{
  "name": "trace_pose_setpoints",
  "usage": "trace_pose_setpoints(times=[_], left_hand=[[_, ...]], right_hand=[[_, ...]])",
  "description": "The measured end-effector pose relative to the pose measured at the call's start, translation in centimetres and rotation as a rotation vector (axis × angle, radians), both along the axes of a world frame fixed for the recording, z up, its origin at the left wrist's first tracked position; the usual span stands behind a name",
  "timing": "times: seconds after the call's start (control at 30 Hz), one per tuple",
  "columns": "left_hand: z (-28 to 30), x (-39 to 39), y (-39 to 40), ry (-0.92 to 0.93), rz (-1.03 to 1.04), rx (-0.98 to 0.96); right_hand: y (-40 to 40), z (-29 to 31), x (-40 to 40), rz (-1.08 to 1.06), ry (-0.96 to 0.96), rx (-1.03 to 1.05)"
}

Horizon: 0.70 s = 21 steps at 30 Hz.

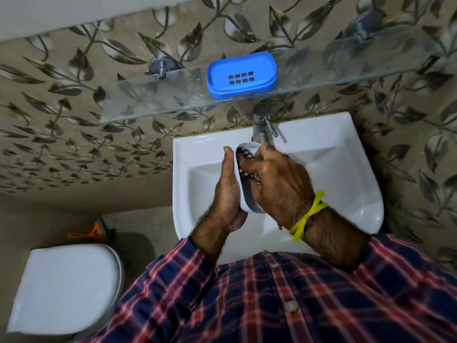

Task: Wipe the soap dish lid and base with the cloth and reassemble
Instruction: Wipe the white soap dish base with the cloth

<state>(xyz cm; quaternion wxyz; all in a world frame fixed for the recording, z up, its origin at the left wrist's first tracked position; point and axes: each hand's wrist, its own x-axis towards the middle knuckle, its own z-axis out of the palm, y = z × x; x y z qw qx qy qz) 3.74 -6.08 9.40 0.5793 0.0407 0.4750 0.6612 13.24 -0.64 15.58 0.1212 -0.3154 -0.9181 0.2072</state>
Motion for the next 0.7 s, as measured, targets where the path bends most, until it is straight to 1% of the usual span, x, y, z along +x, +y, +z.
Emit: trace_pose_setpoints(times=[0.07,0.13,0.2,0.27,0.3,0.33,0.4,0.43,0.53,0.57,0.67,0.7], left_hand=[[-0.1,-0.4,-0.3,0.003,0.011,0.003],[-0.1,-0.7,-0.5,-0.009,0.004,0.028],[-0.2,-0.1,-0.5,-0.01,-0.012,0.002],[-0.5,0.4,-0.2,-0.01,-0.025,0.006],[-0.5,0.2,-0.2,-0.021,-0.024,0.02],[-0.3,-0.2,-0.1,-0.033,-0.016,0.023],[0.3,-1.3,-0.3,-0.041,-0.001,0.001],[0.4,-1.6,-0.3,-0.032,-0.002,-0.018],[0.3,-1.3,-0.2,-0.013,0.015,-0.072],[0.4,-1.3,-0.2,-0.023,0.015,-0.073],[1.2,-2.0,-0.4,-0.019,-0.013,-0.109],[1.5,-1.9,-0.5,-0.01,-0.035,-0.127]], right_hand=[[-0.5,0.0,0.1,0.068,0.0,-0.025],[-0.8,-0.4,1.1,0.116,-0.058,-0.036],[-0.2,-0.5,1.6,0.072,-0.092,0.0],[0.8,-0.1,1.0,-0.016,-0.026,0.027],[0.7,0.1,0.6,-0.016,-0.003,0.027],[0.4,0.1,0.4,0.035,-0.012,0.017],[-0.6,-0.2,1.0,0.171,-0.102,-0.013],[-0.9,-0.3,1.5,0.198,-0.139,-0.03],[-0.6,0.0,1.6,0.125,-0.127,-0.004],[-0.6,0.3,1.3,0.13,-0.128,0.017],[-1.0,0.2,1.5,0.286,-0.192,0.069],[-1.0,0.1,2.0,0.295,-0.228,0.083]])
